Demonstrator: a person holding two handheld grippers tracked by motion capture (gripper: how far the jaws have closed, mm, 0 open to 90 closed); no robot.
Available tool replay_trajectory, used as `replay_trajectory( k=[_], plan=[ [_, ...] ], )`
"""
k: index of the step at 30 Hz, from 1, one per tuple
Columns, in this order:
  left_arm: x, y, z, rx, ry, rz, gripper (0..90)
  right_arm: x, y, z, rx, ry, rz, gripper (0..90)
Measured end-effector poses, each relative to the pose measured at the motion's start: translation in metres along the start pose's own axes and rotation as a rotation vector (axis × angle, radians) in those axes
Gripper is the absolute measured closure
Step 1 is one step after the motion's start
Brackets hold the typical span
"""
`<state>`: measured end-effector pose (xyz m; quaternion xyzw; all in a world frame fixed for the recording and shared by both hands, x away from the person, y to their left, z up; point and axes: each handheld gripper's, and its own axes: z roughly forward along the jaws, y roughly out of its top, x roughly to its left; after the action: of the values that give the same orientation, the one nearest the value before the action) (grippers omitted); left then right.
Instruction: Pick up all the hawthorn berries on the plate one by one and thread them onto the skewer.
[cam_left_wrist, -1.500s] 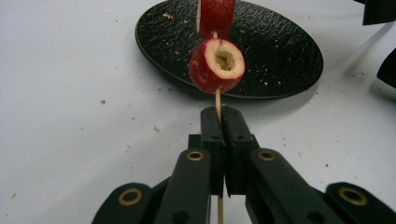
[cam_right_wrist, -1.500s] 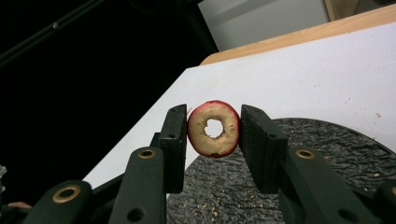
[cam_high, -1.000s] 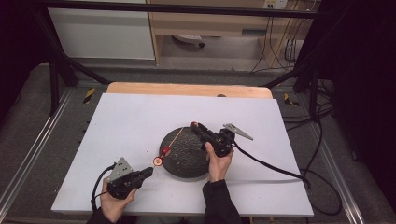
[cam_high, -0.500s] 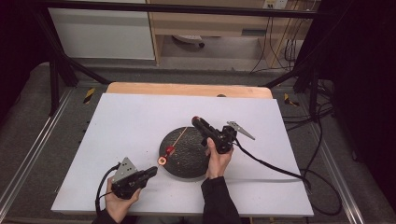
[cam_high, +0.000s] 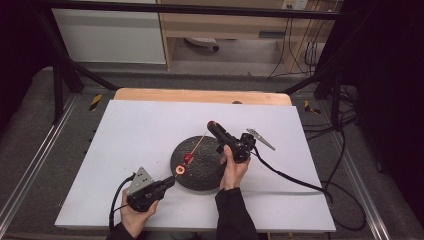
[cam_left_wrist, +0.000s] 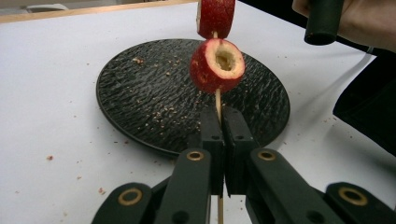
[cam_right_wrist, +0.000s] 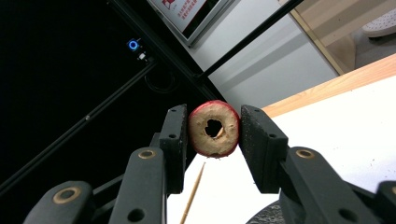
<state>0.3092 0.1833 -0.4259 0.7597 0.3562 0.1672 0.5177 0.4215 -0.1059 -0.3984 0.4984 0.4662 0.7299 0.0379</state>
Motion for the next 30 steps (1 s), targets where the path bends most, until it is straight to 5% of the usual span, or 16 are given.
replay_trajectory(
  k=[30],
  plan=[
    [-0.013, 0.006, 0.015, -0.061, 0.018, -0.005, 88.2, 0.002, -0.002, -0.001, -0.024, 0.041, 0.069, 63.2]
  ],
)
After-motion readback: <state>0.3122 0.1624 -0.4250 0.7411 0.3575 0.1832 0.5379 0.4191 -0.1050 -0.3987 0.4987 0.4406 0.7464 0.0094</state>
